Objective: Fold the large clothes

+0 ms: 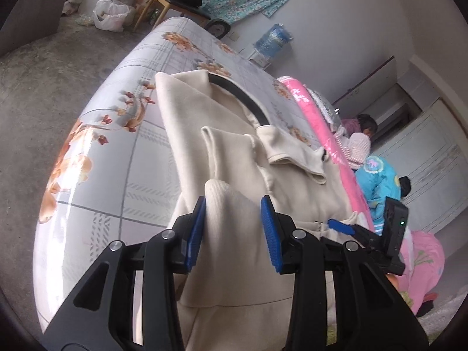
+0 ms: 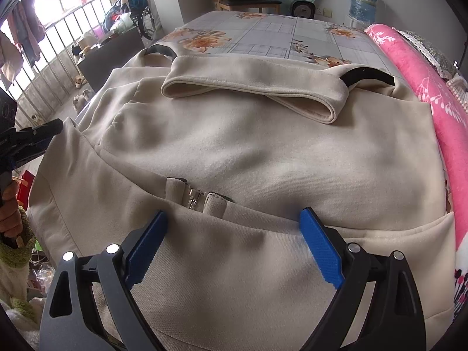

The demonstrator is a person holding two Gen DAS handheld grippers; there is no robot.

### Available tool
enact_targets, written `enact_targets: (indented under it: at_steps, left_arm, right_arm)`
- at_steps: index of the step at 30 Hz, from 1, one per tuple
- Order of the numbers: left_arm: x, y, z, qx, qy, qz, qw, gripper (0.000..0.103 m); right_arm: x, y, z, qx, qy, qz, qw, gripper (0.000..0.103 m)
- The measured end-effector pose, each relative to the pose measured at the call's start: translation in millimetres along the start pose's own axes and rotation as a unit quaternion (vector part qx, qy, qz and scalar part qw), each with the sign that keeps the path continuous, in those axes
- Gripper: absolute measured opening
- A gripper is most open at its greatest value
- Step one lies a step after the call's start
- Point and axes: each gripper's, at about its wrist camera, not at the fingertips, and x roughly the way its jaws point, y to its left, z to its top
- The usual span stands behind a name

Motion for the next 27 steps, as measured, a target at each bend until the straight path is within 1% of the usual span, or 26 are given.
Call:
enact_targets:
  at_steps: [1, 2, 3, 5, 8, 11, 12, 14, 17, 18, 21, 23, 25, 27]
  left_arm:
    - [0.0, -0.6, 0.1, 0.001, 0.002, -0.018, 0.9998, 0.035]
    - [2.3, -1.2, -0.2, 0.002, 0.008, -0.027, 0.9996, 0.035]
    - [6.1, -1.0, -0.8, 0.004, 0.016, -0.018, 0.9997, 0.035]
    - [15.2, 1.7, -2.4, 0.003, 0.034, 0.017, 0.9993, 0.035]
    - [15.5, -1.2, -3.0, 0.002, 0.041, 0.038, 0.9984, 0.034]
    - [9.1, -23.2, -8.7, 0.059, 0.045, 0.071, 0.9947, 0.034]
    - [10.8, -28.7, -11.5, 0.077, 0.053, 0.084, 0.9922, 0.035]
    - [19.2, -35.8, -17.7, 0.105, 0.071, 0.133, 0.9831, 0.034]
    - [25.5, -47.0, -23.5, 0.139, 0.070, 0.185, 0.9702, 0.033]
    - [28.3, -51.4, -24.6, 0.148, 0.071, 0.203, 0.9654, 0.031]
    - [37.5, -64.0, -29.9, 0.183, 0.071, 0.258, 0.9462, 0.028]
    - [41.0, -71.2, -34.4, 0.203, 0.069, 0.284, 0.9345, 0.027]
    - [41.6, -74.2, -37.1, 0.218, 0.067, 0.302, 0.9254, 0.027]
    - [42.1, -76.1, -39.2, 0.225, 0.066, 0.311, 0.9208, 0.027]
  right_arm:
    - [-0.1, -0.2, 0.0, 0.000, 0.000, 0.000, 1.000, 0.090]
    - [0.1, 0.0, 0.2, 0.000, 0.000, 0.000, 1.000, 0.090]
    - [0.0, -0.2, 0.0, -0.001, 0.000, 0.000, 1.000, 0.090]
    - [-0.2, 0.0, 0.2, -0.001, 0.000, 0.000, 1.000, 0.090]
    - [0.0, -0.2, 0.3, -0.002, 0.000, 0.000, 1.000, 0.090]
    - [0.0, -0.2, 0.1, -0.001, -0.001, 0.000, 1.000, 0.090]
    - [0.0, 0.0, 0.3, -0.001, -0.002, 0.000, 1.000, 0.091]
    - [0.8, 0.1, -0.4, -0.003, -0.003, 0.000, 1.000, 0.091]
    - [0.8, -0.6, -0.6, -0.004, -0.003, 0.002, 1.000, 0.091]
    - [0.4, -0.8, -0.8, -0.004, -0.004, 0.003, 1.000, 0.091]
    - [-4.0, -2.9, -3.2, -0.002, -0.006, 0.008, 1.000, 0.091]
    - [-14.1, -9.4, -6.8, 0.008, -0.016, 0.022, 1.000, 0.091]
    - [-29.1, -22.2, -12.9, 0.023, -0.030, 0.033, 0.999, 0.091]
    - [-47.2, -41.1, -21.9, 0.043, -0.044, 0.033, 0.998, 0.091]
